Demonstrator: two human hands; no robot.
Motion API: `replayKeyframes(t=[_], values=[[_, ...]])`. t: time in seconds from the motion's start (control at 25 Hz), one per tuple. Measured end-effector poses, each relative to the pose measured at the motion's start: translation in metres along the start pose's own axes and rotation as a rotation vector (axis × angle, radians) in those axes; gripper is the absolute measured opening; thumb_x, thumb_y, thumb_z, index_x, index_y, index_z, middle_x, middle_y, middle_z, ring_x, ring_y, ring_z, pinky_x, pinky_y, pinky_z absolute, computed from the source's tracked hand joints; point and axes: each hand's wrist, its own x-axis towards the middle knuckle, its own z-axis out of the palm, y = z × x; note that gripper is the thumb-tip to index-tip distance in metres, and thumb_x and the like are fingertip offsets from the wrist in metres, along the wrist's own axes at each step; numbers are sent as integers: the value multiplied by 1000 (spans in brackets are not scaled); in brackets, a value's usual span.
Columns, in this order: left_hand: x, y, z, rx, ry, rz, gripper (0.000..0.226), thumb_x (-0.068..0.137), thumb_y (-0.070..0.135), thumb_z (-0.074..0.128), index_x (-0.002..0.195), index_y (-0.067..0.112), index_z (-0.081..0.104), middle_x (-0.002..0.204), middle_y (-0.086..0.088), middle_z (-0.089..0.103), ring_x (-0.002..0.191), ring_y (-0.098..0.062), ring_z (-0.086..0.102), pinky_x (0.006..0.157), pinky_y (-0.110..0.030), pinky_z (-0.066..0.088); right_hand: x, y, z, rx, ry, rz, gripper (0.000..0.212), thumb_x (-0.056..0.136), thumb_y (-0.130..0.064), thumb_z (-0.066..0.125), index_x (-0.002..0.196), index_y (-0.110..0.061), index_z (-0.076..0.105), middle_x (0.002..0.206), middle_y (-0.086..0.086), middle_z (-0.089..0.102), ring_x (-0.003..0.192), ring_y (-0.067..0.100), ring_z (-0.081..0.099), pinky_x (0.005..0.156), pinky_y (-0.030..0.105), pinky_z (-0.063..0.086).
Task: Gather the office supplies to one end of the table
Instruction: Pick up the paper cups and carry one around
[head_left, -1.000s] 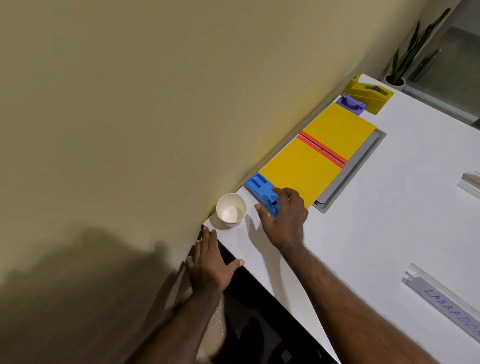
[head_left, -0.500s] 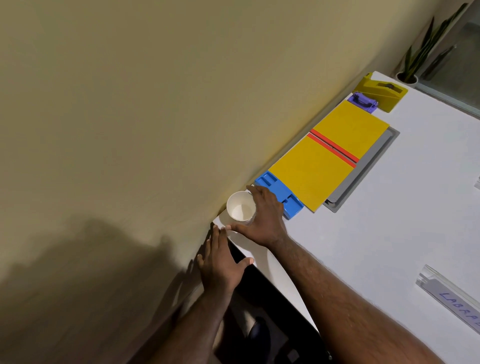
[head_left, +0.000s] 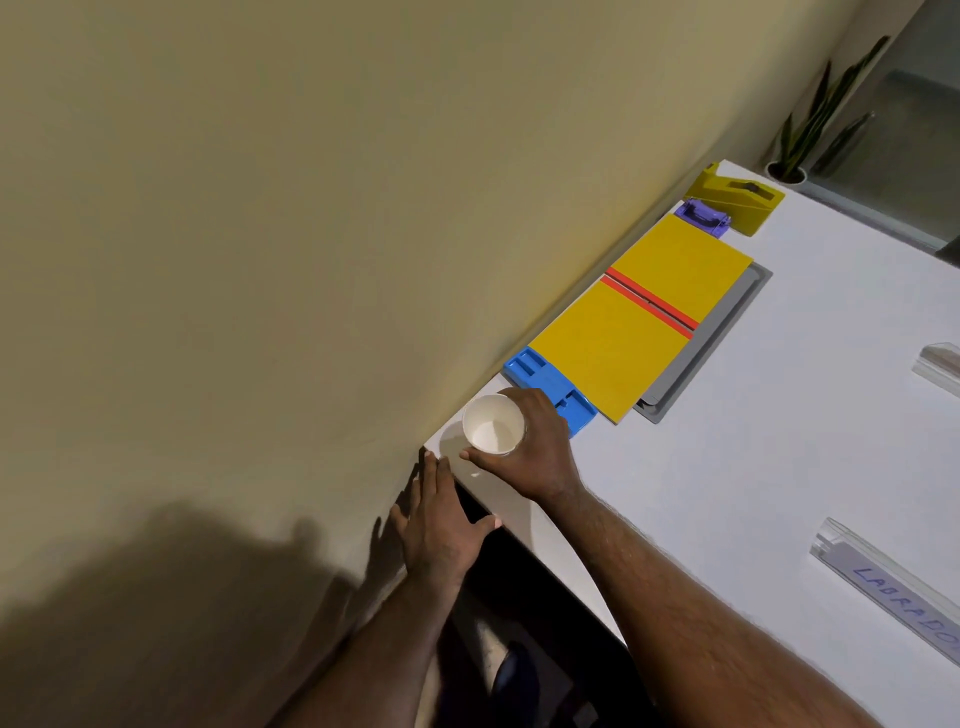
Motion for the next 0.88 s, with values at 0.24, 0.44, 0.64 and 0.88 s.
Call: replayKeyframes(t=[0.24, 0.44, 0.64, 0.88], values=[[-34, -9, -30, -194, 110, 180, 96, 71, 62, 71, 149, 27, 26, 159, 6, 26, 142, -15, 31, 114, -44, 31, -42, -38, -31, 60, 116, 32, 81, 50, -65, 82, 117, -28, 55, 117, -9, 59, 107, 11, 54, 88, 45, 50], [-68, -5, -76, -488, 147, 399, 96, 55, 67, 71, 138, 31, 42, 139, 9, 53, 126, -6, 49, 100, -28, 44, -93, -94, -61, 73, 209, 51, 77, 49, -63, 83, 115, -36, 53, 112, -20, 56, 106, 7, 53, 89, 38, 48], [-128, -3, -119, -580, 121, 604, 91, 54, 56, 78, 135, 42, 40, 135, 15, 54, 112, 17, 36, 92, -7, 38, -167, -144, -100, 71, 361, 83, 79, 45, -64, 83, 114, -38, 54, 107, -23, 55, 99, -1, 52, 78, 15, 44], [-202, 11, -137, -708, 13, 829, 81, 64, 32, 88, 131, 40, 44, 124, 17, 57, 110, 7, 50, 89, -7, 36, -246, -184, -146, 47, 499, 146, 81, 40, -69, 79, 111, -36, 57, 107, -22, 58, 99, -6, 53, 73, 7, 41]])
